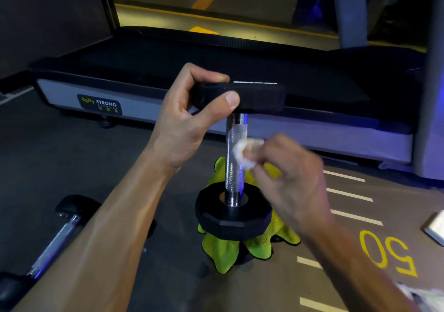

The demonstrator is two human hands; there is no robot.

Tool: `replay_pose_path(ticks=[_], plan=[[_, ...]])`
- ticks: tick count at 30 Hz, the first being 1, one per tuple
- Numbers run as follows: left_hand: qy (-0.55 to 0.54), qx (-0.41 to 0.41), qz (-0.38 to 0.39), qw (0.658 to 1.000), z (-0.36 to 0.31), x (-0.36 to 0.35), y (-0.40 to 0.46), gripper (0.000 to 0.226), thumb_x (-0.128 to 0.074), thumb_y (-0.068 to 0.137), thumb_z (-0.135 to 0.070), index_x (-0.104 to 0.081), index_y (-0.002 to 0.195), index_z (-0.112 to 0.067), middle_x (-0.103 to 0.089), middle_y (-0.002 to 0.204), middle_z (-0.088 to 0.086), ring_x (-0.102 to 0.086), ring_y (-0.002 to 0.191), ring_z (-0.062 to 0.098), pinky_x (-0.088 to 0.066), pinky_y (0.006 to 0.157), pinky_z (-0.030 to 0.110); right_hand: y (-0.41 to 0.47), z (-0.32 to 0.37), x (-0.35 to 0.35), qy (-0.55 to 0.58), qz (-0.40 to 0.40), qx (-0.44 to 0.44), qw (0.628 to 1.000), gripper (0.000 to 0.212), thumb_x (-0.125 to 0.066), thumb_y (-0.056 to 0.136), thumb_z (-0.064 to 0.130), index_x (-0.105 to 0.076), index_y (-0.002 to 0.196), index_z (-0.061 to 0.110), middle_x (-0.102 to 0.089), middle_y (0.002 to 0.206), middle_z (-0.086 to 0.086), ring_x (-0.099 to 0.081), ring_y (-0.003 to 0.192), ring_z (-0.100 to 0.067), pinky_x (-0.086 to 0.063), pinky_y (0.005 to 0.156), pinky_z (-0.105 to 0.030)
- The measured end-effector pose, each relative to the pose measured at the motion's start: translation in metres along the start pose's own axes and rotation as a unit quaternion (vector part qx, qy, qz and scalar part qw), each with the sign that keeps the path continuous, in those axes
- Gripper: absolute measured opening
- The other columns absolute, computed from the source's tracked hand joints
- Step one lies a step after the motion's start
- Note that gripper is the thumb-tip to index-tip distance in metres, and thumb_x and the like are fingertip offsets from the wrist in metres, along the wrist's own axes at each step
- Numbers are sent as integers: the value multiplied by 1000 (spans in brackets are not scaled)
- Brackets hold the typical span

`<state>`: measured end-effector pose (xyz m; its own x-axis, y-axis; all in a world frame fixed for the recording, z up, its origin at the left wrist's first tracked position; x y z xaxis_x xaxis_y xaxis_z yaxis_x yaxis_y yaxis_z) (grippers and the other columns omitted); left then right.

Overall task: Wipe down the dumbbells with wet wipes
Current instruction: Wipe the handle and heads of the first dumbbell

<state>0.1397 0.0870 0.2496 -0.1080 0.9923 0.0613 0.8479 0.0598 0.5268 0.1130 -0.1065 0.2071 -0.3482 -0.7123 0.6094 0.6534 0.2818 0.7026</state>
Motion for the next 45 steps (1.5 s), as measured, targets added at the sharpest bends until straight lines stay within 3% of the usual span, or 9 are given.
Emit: replay_pose_path(ticks=[3, 9, 18, 21, 24, 30, 38, 42, 45], plan=[[-17, 6, -10, 1000, 3, 2, -1, 30, -71, 83, -44, -60, 106, -28, -69, 119, 5, -62, 103, 10, -50, 92, 32, -19, 6, -2, 27, 57, 10, 998, 17, -78, 81, 4, -77, 88, 19, -67, 89, 7, -67, 82, -10, -52, 72, -27], [-32, 9, -8, 999, 4, 3, -2, 28, -71, 84, -43, -61, 106, -30, -70, 119, 4, -62, 104, 11, -51, 88, 34, 23, 22, -12, 24, -118, -19, 993, 20, -74, 88, -3, -80, 102, 9, -68, 97, 0, -64, 87, -8, -50, 77, -16], [-35, 4, -14, 999, 3, 1, -3, 30, -72, 84, -40, -61, 107, -25, -69, 118, 10, -65, 106, 15, -54, 96, 40, 12, 20, -21, -2, -89, 14, 996, 23, -62, 97, -2, -73, 116, 6, -61, 112, -11, -64, 98, -27, -53, 82, -35], [-28, 7, -17, 999, 4, 3, -3, 31, -72, 84, -42, -62, 108, -26, -69, 122, 11, -64, 107, 17, -54, 97, 42, -4, 20, -23, 13, -58, 10, 998, 31, -63, 98, 1, -71, 126, 11, -58, 125, -7, -63, 109, -17, -52, 90, -23], [-35, 11, -25, 999, 5, 4, -4, 31, -71, 84, -42, -62, 108, -25, -70, 118, 0, -64, 106, 11, -53, 94, 35, -7, 16, -20, 29, -64, -3, 998, 28, -71, 93, 0, -76, 118, 11, -61, 117, -8, -58, 102, -1, -49, 88, -16], [-29, 4, -20, 999, 3, 3, -4, 31, -71, 85, -41, -61, 109, -25, -69, 121, 0, -64, 108, 10, -52, 96, 33, 12, 23, -23, 58, -140, -59, 987, 8, -72, 94, 11, -76, 100, 11, -56, 93, 5, -59, 85, -17, -49, 75, -31], [-26, 9, -32, 999, 4, 0, -1, 33, -74, 83, -44, -63, 107, -25, -69, 120, 15, -63, 104, 16, -52, 96, 39, -27, 13, -17, -19, -47, 1, 999, 21, -77, 87, 4, -81, 104, 14, -69, 105, 0, -65, 96, -15, -48, 84, -18], [-30, 7, -34, 999, 5, -1, -3, 29, -74, 83, -42, -63, 105, -27, -68, 121, 18, -63, 104, 17, -51, 95, 40, 12, 13, -9, -33, -93, 29, 995, 16, -77, 87, 3, -80, 101, 10, -71, 100, -4, -63, 92, -12, -43, 85, -10], [-35, 8, -38, 999, 4, 0, -4, 32, -75, 83, -41, -63, 107, -24, -67, 122, 19, -64, 104, 17, -53, 94, 41, 18, 18, -16, -40, -116, 23, 992, 16, -72, 93, 3, -78, 108, 6, -69, 105, -8, -65, 94, -15, -50, 83, -18]])
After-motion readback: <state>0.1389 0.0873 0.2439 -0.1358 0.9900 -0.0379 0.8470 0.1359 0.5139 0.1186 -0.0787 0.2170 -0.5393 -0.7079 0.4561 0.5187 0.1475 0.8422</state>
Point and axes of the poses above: each hand's wrist, its own y-axis towards the middle knuckle, its own x-axis out of the back of the hand, z = x × y, the point moved 1 cm from there along y, towards the middle knuckle
